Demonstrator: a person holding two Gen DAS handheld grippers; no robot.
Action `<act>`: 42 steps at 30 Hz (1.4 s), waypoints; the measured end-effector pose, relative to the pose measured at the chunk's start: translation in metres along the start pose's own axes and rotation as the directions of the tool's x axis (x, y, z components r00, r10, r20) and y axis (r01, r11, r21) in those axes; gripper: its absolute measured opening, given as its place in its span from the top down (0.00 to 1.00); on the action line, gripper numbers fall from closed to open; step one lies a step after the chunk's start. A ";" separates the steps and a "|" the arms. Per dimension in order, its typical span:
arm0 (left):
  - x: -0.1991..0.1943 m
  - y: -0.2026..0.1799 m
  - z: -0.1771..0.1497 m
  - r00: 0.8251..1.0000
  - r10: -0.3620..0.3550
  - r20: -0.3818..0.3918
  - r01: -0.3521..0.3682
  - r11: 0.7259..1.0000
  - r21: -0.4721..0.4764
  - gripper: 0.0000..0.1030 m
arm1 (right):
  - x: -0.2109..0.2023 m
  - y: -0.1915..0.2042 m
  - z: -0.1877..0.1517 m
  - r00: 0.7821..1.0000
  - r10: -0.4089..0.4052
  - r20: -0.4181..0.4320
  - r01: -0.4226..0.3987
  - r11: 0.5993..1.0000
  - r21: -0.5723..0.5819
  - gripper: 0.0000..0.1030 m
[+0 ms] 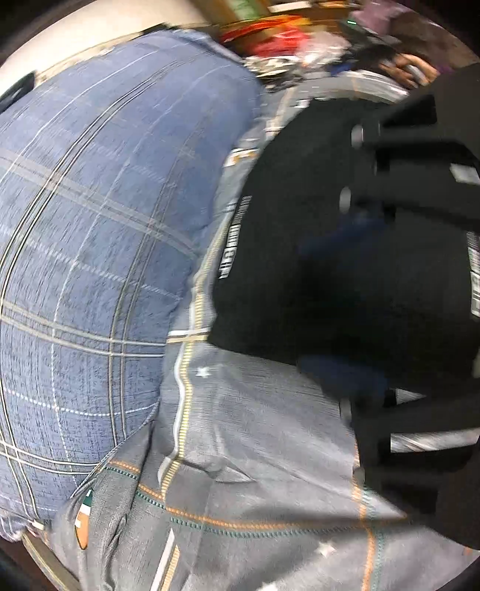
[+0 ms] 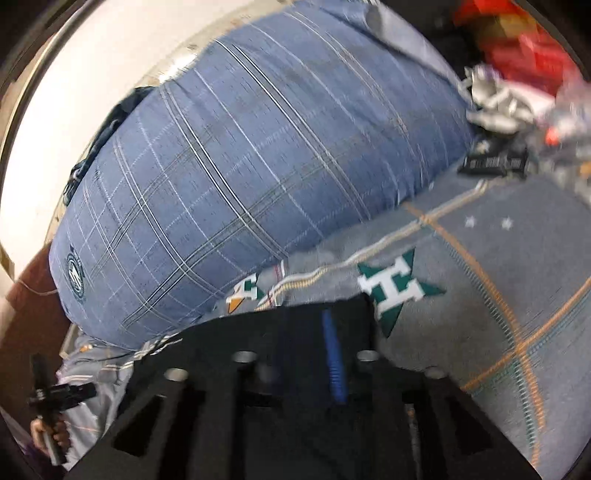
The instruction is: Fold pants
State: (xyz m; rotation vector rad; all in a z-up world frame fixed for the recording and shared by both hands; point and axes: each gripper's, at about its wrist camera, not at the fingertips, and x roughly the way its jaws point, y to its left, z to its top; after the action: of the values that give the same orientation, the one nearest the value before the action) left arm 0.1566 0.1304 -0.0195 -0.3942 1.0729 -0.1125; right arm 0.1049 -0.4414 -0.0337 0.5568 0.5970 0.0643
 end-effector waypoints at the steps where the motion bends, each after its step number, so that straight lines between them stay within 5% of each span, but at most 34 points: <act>1: 0.006 -0.001 0.005 1.000 0.003 0.008 -0.003 1.000 -0.012 0.39 | 0.004 -0.002 0.000 1.000 -0.004 -0.003 0.004 1.000 0.012 0.60; 4: 0.036 -0.004 0.022 0.999 0.004 -0.032 -0.005 0.999 -0.037 0.39 | 0.016 -0.008 0.000 0.999 -0.011 -0.031 0.012 0.999 0.036 0.40; 12: 0.102 -0.022 0.040 0.995 0.070 -0.077 -0.068 0.997 0.032 0.40 | 0.058 -0.036 0.010 0.997 -0.038 -0.066 0.046 0.991 0.129 0.38; 14: 0.108 -0.033 0.036 0.995 0.063 -0.075 -0.055 0.993 0.100 0.53 | 0.075 -0.040 0.010 0.993 -0.062 -0.100 0.075 0.989 0.129 0.38; 16: 0.115 -0.045 0.033 0.993 0.071 -0.099 -0.054 0.985 0.165 0.87 | 0.090 -0.040 0.009 0.988 -0.087 -0.129 0.102 0.988 0.118 0.38; 18: 0.121 -0.056 0.028 0.992 0.068 -0.110 -0.043 0.974 0.220 0.97 | 0.100 -0.036 0.006 0.987 -0.093 -0.131 0.105 0.991 0.083 0.39; 19: 0.121 -0.060 0.027 0.992 0.071 -0.108 -0.042 0.968 0.247 1.00 | 0.102 -0.029 0.007 0.986 -0.112 -0.120 0.117 0.992 0.035 0.54; 20: 0.120 -0.062 0.026 0.992 0.066 -0.103 -0.037 0.965 0.259 1.00 | 0.106 -0.022 0.008 0.982 -0.130 -0.139 0.130 0.992 -0.010 0.88; 21: 0.116 -0.064 0.027 0.995 0.035 -0.092 -0.009 0.964 0.265 1.00 | 0.109 -0.017 0.008 0.978 -0.146 -0.148 0.143 0.989 -0.034 0.93; 25: 0.087 -0.062 0.034 0.996 -0.084 -0.031 0.089 0.968 0.236 1.00 | 0.088 0.005 0.016 0.993 -0.116 -0.026 0.114 0.990 -0.078 0.93; 28: 0.059 -0.056 0.038 0.992 -0.123 0.007 0.118 0.967 0.226 1.00 | 0.054 0.021 0.027 0.993 -0.022 0.118 0.032 0.996 -0.083 0.93; 33: 0.041 -0.015 0.055 0.999 -0.047 0.026 0.045 0.995 0.090 1.00 | 0.025 0.024 0.034 0.976 0.008 0.215 0.006 0.998 -0.063 0.96; 36: 0.044 0.014 0.054 0.999 -0.018 -0.027 0.019 1.000 0.009 0.84 | 0.036 0.011 0.031 0.986 -0.020 0.167 0.025 0.999 -0.034 0.96; 39: 0.055 0.022 0.048 0.998 -0.003 -0.058 0.001 0.999 -0.034 0.47 | 0.044 0.005 0.027 0.990 -0.033 0.138 0.038 0.999 -0.034 0.96; 42: 0.068 0.021 0.049 0.998 -0.021 -0.065 0.015 0.996 -0.091 0.43 | 0.045 0.003 0.026 0.991 -0.029 0.134 0.034 0.999 -0.032 0.96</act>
State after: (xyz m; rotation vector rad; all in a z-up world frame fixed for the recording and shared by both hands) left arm 0.2299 0.1441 -0.0635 -0.4852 1.1419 -0.0937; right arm 0.1567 -0.4420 -0.0373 0.5142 0.4730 0.0072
